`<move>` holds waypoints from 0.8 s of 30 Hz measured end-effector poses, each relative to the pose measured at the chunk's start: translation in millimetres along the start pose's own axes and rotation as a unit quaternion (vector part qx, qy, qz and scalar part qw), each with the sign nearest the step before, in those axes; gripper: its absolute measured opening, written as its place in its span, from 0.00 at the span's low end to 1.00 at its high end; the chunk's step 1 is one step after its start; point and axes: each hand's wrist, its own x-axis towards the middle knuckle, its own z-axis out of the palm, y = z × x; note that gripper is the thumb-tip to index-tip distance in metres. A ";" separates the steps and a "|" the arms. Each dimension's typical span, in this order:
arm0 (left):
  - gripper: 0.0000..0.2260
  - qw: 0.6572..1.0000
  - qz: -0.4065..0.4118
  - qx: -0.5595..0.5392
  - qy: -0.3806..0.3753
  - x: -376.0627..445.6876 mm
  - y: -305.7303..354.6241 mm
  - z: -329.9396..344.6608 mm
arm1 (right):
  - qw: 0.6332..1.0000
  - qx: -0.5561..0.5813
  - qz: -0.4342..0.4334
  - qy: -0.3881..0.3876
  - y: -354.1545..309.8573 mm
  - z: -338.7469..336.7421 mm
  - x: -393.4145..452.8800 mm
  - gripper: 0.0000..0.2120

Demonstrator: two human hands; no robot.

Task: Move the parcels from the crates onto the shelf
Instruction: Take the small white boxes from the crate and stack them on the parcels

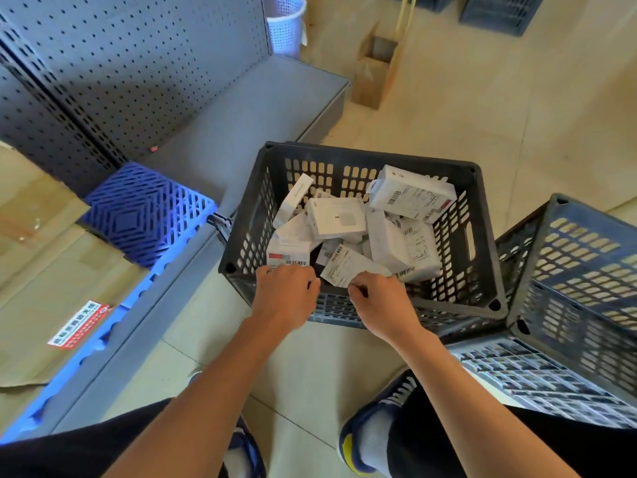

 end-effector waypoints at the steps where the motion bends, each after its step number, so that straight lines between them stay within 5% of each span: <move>1: 0.12 1.000 -0.006 0.004 -0.001 -2.5 1.1 0.3 | 1.000 0.004 -0.002 -0.001 0.3 1.4 -3.3 0.15; 9: 0.18 0.999 -0.024 0.026 -0.034 -18.8 -0.2 1.1 | 1.000 0.025 0.000 -0.017 0.8 17.4 -29.1 0.10; 16: 0.13 0.997 -0.040 -0.002 -0.059 -12.4 -8.2 11.9 | 0.996 0.075 0.019 -0.038 8.2 19.1 -30.8 0.08; 24: 0.11 0.996 0.005 -0.061 -0.068 28.3 30.2 25.8 | 0.992 0.094 0.061 0.051 47.4 -12.1 10.9 0.19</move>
